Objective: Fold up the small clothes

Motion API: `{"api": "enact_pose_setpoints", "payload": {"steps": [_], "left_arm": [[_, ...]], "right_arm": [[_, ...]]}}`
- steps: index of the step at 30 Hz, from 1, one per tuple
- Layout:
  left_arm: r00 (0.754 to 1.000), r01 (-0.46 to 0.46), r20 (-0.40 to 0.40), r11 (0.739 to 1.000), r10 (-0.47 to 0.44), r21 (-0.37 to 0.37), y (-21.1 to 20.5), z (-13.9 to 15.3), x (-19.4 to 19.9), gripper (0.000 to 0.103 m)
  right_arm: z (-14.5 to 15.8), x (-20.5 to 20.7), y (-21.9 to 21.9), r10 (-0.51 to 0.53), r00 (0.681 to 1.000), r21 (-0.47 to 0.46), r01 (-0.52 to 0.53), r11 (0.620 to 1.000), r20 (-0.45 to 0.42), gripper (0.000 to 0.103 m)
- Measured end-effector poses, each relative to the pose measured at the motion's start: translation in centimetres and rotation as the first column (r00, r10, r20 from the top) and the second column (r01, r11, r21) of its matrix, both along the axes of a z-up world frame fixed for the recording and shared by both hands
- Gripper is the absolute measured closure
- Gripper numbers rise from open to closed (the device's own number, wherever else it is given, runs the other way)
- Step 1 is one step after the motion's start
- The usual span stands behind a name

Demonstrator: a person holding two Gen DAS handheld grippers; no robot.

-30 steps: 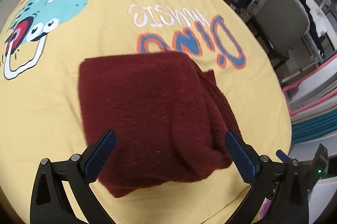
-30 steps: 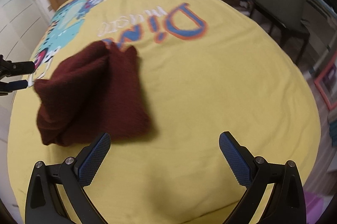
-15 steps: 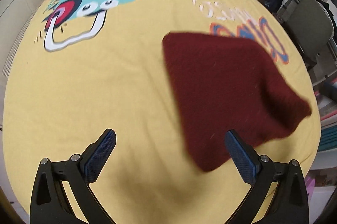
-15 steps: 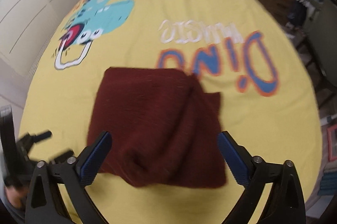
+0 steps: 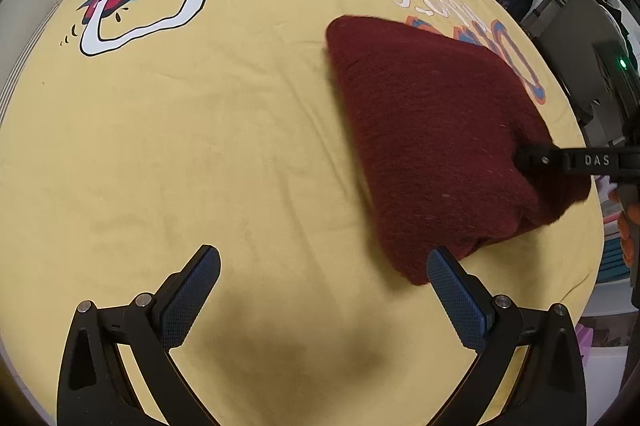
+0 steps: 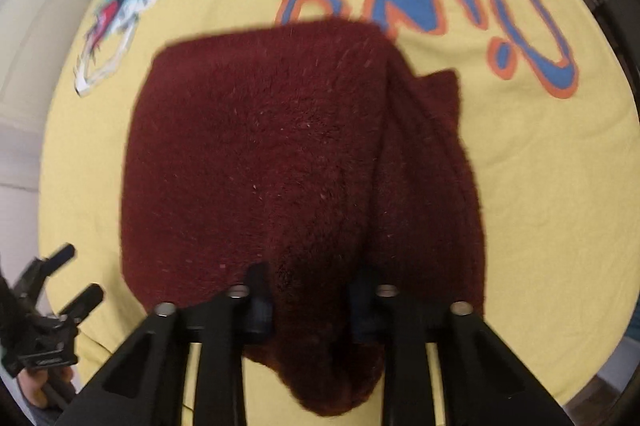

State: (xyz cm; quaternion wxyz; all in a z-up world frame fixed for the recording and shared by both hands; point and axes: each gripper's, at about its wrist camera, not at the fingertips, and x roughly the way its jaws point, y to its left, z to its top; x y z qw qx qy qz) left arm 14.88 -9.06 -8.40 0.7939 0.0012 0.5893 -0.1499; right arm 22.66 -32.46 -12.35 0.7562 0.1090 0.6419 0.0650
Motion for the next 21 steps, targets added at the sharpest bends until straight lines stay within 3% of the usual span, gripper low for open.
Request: {"api": "enact_pose_setpoints", "payload": {"steps": [3, 7, 10, 13, 15, 17, 18, 20, 21], "left_arm": [[1.0, -0.002, -0.005, 1.0, 0.002, 0.004, 0.0, -0.3, 0.2, 0.001], [1.0, 0.007, 0.001, 1.0, -0.007, 0.002, -0.5, 0.0, 0.5, 0.001], [1.0, 0.019, 0.001, 1.0, -0.019, -0.012, -1.2, 0.3, 0.5, 0.001], [1.0, 0.031, 0.002, 0.999, -0.031, -0.017, -2.0, 0.4, 0.6, 0.001], [0.999, 0.037, -0.001, 0.999, -0.037, -0.023, -2.6, 0.3, 0.7, 0.001], [0.999, 0.038, -0.008, 0.999, -0.038, -0.033, -3.2, 0.2, 0.8, 0.001], [0.999, 0.04, -0.012, 0.998, -0.04, -0.039, -3.5, 0.2, 0.9, 0.001], [0.999, 0.045, -0.016, 0.998, -0.046, -0.047, -4.0, 0.3, 1.1, 0.001], [0.999, 0.049, -0.02, 0.997, -0.05, -0.051, -4.3, 0.3, 1.2, 0.001]], "right_arm": [[2.7, -0.9, -1.7, -0.023, 0.995, 0.0, 0.023, 1.0, 0.092, 0.083], [5.0, -2.3, -3.5, -0.018, 0.989, -0.062, 0.028, 0.998, 0.149, 0.084], [4.3, -3.7, -5.1, -0.023, 0.99, -0.112, 0.038, 0.993, 0.136, 0.084], [1.6, -4.7, -6.3, -0.047, 0.994, -0.109, 0.057, 0.992, 0.094, 0.082], [-0.1, -5.2, -7.1, -0.068, 0.995, -0.074, 0.074, 0.995, 0.075, 0.074], [-1.1, -5.8, -7.6, -0.097, 0.992, -0.047, 0.101, 0.994, 0.078, 0.057], [-1.1, -5.9, -7.8, -0.105, 0.99, -0.04, 0.109, 0.993, 0.091, 0.053], [-0.6, -6.3, -8.0, -0.108, 0.988, -0.034, 0.112, 0.993, 0.111, 0.035], [-0.2, -6.3, -8.2, -0.108, 0.987, -0.033, 0.113, 0.993, 0.12, 0.032]]}}
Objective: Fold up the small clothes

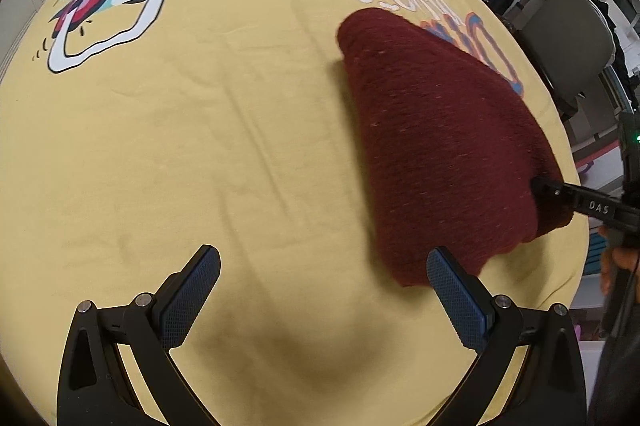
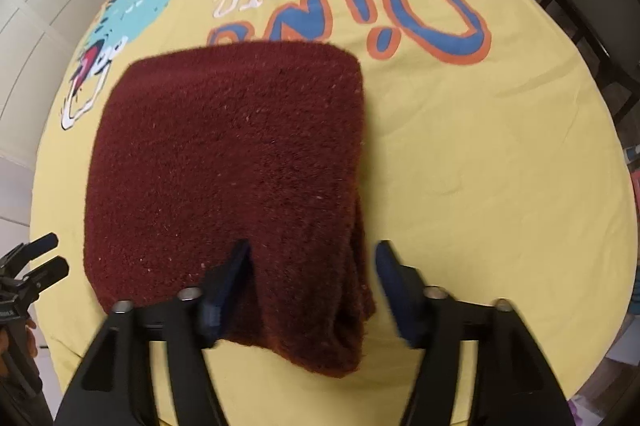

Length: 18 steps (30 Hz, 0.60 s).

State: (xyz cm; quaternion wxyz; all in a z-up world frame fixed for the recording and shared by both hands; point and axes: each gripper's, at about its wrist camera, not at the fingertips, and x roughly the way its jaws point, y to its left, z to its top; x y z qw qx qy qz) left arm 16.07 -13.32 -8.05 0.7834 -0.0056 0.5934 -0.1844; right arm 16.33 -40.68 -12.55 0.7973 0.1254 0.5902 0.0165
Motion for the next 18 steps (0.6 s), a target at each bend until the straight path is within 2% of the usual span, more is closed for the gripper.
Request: {"api": "enact_pose_setpoints", "payload": {"steps": [2, 6, 9, 12, 13, 18], "left_arm": [[1.0, 0.005, -0.008, 1.0, -0.005, -0.002, -0.5, 0.2, 0.3, 0.001], [1.0, 0.017, -0.006, 1.0, -0.017, -0.021, -2.3, 1.1, 1.5, 0.001], [0.999, 0.04, 0.01, 0.999, -0.04, -0.028, -4.6, 1.9, 2.7, 0.001], [0.998, 0.056, 0.002, 0.998, -0.056, -0.031, -7.7, 2.3, 4.1, 0.001], [0.998, 0.057, 0.003, 0.998, -0.057, -0.027, -8.5, 2.3, 4.6, 0.001], [0.998, 0.055, -0.032, 0.998, -0.054, 0.015, -11.3, 0.3, 6.3, 0.001]], "right_arm": [[1.1, -0.2, -0.5, -0.003, 1.0, 0.007, 0.003, 1.0, 0.029, 0.023], [3.0, 0.1, -1.8, -0.026, 0.997, 0.055, 0.022, 0.998, 0.078, 0.02], [3.5, 0.7, -1.8, -0.015, 0.996, 0.046, 0.011, 0.999, 0.093, 0.017], [3.2, 1.5, -1.4, 0.004, 0.996, 0.031, -0.007, 0.999, 0.092, 0.002], [2.9, 1.8, -1.3, 0.005, 0.996, 0.033, -0.008, 0.999, 0.09, 0.0], [1.3, 2.8, -1.0, 0.002, 0.997, 0.066, -0.006, 0.998, 0.073, 0.0]]}}
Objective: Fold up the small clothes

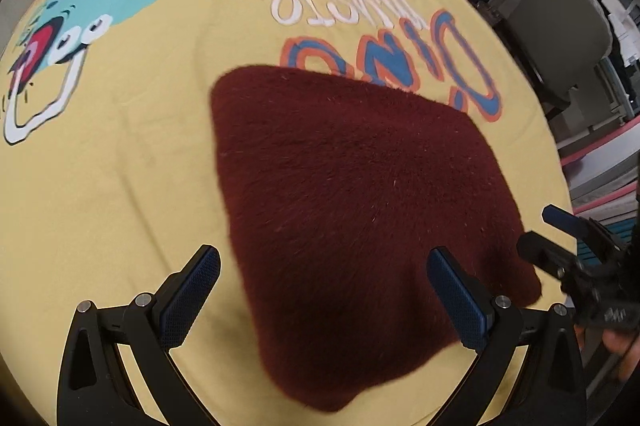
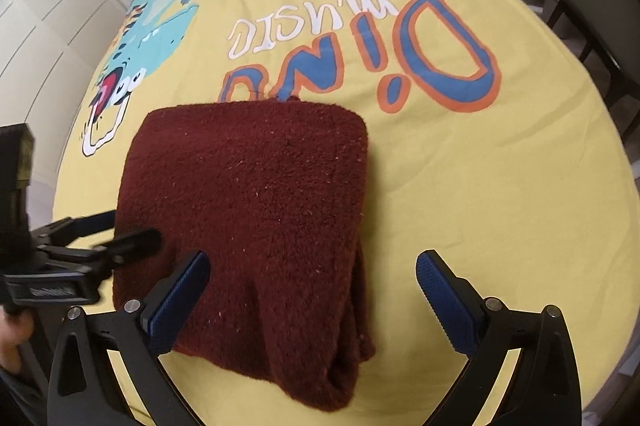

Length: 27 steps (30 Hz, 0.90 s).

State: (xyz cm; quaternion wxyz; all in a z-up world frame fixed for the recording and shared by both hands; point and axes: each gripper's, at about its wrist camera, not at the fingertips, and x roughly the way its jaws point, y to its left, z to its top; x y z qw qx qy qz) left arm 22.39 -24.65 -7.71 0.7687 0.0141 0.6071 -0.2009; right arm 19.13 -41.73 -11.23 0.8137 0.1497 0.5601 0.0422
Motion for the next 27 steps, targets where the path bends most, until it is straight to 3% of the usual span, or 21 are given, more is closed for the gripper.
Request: {"api": "enact_pose_setpoints", "payload": {"steps": [5, 12, 17, 21, 24, 25, 27], "left_arm": [[1.0, 0.006, -0.024, 0.998, -0.004, 0.067, -0.5, -3.3, 0.5, 0.001], [0.996, -0.045, -0.08, 0.999, 0.044, -0.012, 3.2, -6.8, 0.3, 0.0], [0.993, -0.067, -0.102, 0.995, 0.06, -0.074, 4.4, -8.2, 0.1, 0.0], [0.994, -0.066, -0.089, 0.995, 0.059, -0.077, 4.3, -8.5, -0.1, 0.0], [0.997, -0.048, -0.066, 0.997, 0.044, -0.061, 3.8, -8.1, -0.4, 0.0], [0.997, -0.043, -0.063, 0.998, 0.039, -0.055, 3.7, -8.1, -0.5, 0.0], [0.998, -0.032, -0.059, 0.998, 0.029, -0.048, 3.4, -8.0, -0.5, 0.002]], "right_arm": [[-1.7, 0.5, 0.5, 0.015, 1.0, 0.007, -0.015, 1.0, -0.024, 0.0], [-6.0, 0.7, 1.4, 0.054, 0.997, 0.055, -0.051, 0.997, -0.062, 0.0], [-7.3, 0.7, 0.9, 0.054, 0.996, 0.1, -0.046, 0.994, -0.073, 0.001], [-8.0, 0.9, 0.9, 0.042, 0.993, 0.129, -0.027, 0.991, -0.112, 0.002], [-8.3, 0.9, 1.2, 0.049, 0.991, 0.183, -0.026, 0.983, -0.123, 0.013], [-8.3, 0.9, 1.3, 0.055, 0.992, 0.211, -0.029, 0.977, -0.118, 0.024], [-8.0, 0.7, 1.5, 0.062, 0.992, 0.221, -0.036, 0.975, -0.114, 0.032]]}}
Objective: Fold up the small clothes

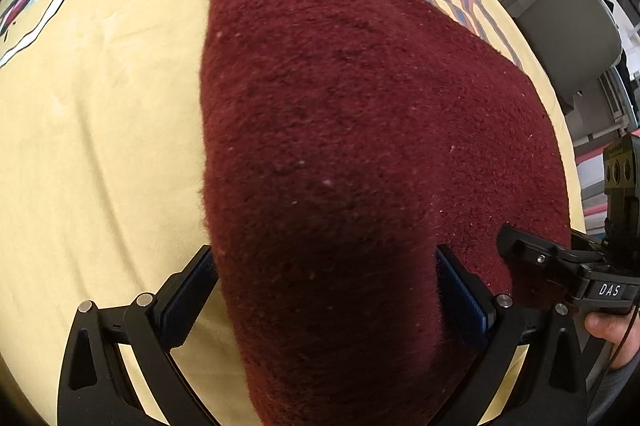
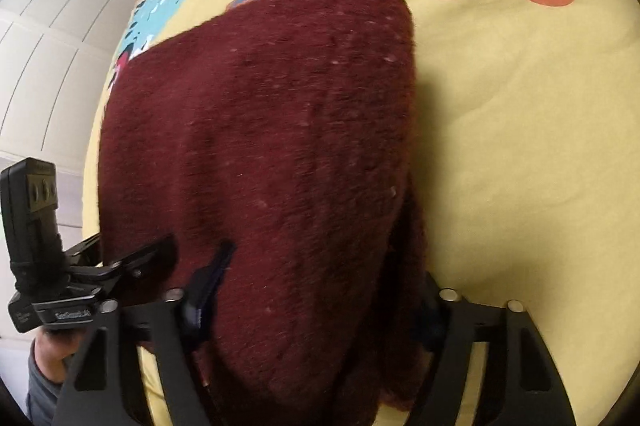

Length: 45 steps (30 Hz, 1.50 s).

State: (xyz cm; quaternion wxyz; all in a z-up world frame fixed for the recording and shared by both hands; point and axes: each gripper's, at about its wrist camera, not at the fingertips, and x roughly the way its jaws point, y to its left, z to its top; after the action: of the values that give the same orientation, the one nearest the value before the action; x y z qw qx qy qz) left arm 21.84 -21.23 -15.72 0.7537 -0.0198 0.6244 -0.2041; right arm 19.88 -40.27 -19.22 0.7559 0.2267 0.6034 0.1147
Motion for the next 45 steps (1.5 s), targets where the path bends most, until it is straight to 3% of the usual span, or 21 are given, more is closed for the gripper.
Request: {"api": "enact_pose_setpoints", "payload": {"steps": [2, 5, 10, 14, 20, 25, 30, 33, 36, 38, 41, 43, 45], "left_arm": [[1.0, 0.017, -0.009, 1.0, -0.017, -0.01, -0.2, 0.1, 0.1, 0.015], [0.999, 0.037, 0.004, 0.999, -0.037, 0.004, -0.7, 0.6, 0.1, 0.024], [0.996, 0.074, 0.045, 0.997, -0.074, -0.003, -0.8, 1.9, -0.2, 0.051], [0.991, 0.104, 0.085, 0.993, -0.099, -0.06, 0.4, 4.7, -0.6, 0.058], [0.975, 0.133, 0.186, 0.988, -0.118, -0.075, 4.6, 9.9, -1.4, 0.059], [0.973, 0.091, 0.219, 0.994, -0.076, -0.06, 9.5, 11.8, -2.6, 0.058], [0.984, 0.012, 0.18, 0.998, -0.002, -0.054, 14.0, 9.7, -3.7, 0.058], [0.992, -0.035, 0.118, 0.998, 0.04, -0.047, 15.8, 6.8, -4.0, 0.056], [0.996, -0.064, 0.067, 0.997, 0.067, -0.04, 16.7, 3.5, -4.9, 0.049], [0.994, -0.072, 0.084, 0.996, 0.075, -0.045, 17.0, 3.4, -5.1, 0.041], [0.994, -0.078, 0.078, 0.996, 0.08, -0.033, 16.9, 3.7, -5.1, 0.037], [0.994, -0.079, 0.079, 0.997, 0.079, -0.01, 16.8, 4.0, -5.0, 0.034], [0.992, -0.085, 0.092, 0.996, 0.083, 0.013, 15.8, 4.5, -4.4, 0.029]], "right_arm": [[0.5, -0.1, 0.4, 0.008, 1.0, -0.011, -0.008, 1.0, 0.003, 0.043], [1.7, -0.3, 1.3, 0.02, 1.0, -0.067, -0.019, 0.998, 0.022, 0.055], [4.7, -1.1, 2.5, 0.041, 0.996, -0.119, -0.031, 0.992, 0.085, 0.061], [7.7, -2.0, 3.9, 0.071, 0.987, -0.133, -0.051, 0.99, 0.144, 0.061], [11.6, -2.0, 8.0, 0.123, 0.967, -0.11, -0.101, 0.989, 0.223, 0.061], [10.9, -1.1, 12.9, 0.169, 0.963, -0.111, -0.148, 0.983, 0.211, 0.061], [7.2, 0.5, 16.3, 0.202, 0.97, -0.126, -0.185, 0.975, 0.135, 0.06], [4.6, 1.0, 18.3, 0.231, 0.97, -0.211, -0.21, 0.955, 0.077, 0.055], [3.9, 0.9, 17.8, 0.208, 0.975, -0.202, -0.188, 0.961, 0.082, 0.047], [3.8, 1.3, 17.2, 0.198, 0.977, -0.195, -0.18, 0.964, 0.076, 0.042], [4.1, 1.5, 18.1, 0.213, 0.974, -0.21, -0.192, 0.959, 0.082, 0.036], [5.0, 1.8, 18.7, 0.221, 0.97, -0.258, -0.189, 0.948, 0.103, 0.027], [5.6, 1.8, 19.0, 0.223, 0.967, -0.287, -0.179, 0.941, 0.127, 0.024]]}}
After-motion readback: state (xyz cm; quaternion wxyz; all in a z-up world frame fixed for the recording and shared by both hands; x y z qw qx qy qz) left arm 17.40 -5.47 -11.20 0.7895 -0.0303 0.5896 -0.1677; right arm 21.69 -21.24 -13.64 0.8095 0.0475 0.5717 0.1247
